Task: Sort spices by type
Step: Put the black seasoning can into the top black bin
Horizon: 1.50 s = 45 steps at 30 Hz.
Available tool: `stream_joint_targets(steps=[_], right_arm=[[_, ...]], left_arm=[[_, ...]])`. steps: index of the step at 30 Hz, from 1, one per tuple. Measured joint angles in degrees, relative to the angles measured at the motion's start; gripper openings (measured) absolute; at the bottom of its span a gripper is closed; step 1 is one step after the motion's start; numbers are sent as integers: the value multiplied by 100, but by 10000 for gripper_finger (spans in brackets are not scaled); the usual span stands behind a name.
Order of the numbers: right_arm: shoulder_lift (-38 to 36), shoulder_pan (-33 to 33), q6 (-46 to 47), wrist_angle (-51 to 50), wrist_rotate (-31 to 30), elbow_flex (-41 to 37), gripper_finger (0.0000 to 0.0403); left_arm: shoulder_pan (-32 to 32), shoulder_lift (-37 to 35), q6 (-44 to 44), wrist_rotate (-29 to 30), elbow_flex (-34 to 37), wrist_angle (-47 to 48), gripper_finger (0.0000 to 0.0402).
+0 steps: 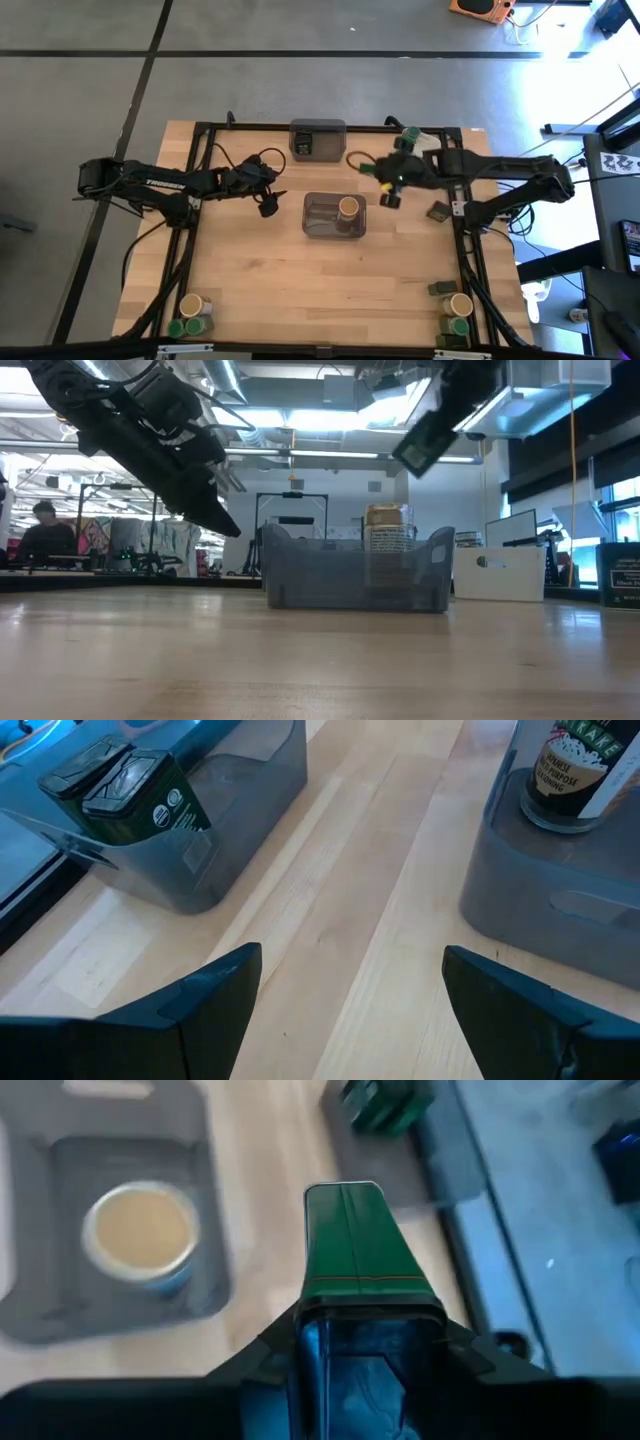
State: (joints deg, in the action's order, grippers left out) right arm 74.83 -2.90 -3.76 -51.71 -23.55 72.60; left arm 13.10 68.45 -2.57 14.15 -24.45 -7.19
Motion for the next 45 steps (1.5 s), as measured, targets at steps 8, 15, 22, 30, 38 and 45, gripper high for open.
stream_joint_targets(steps=[8,15,22,30,38,45], right_arm=[[416,-750,-1205,1347,-25,0,125],[956,-1200,-2100,2370,68,0,125],[1713,-1504,-2665,2197,129,811,126],[2957,-1806,-2666,957,366,2827,126],[3939,-2382,-3037,513,1153,3528,127],[4514,-2732,-3110,514,1310,3530,127]], left_arm=[[0,0,-15,0,-1,-137,310],[0,0,-35,-1,-2,-147,310],[0,0,-69,0,-2,-209,310],[-6,0,-195,0,-1,-168,310],[0,0,-50,0,-2,-231,310],[0,0,-42,0,-2,-246,310]])
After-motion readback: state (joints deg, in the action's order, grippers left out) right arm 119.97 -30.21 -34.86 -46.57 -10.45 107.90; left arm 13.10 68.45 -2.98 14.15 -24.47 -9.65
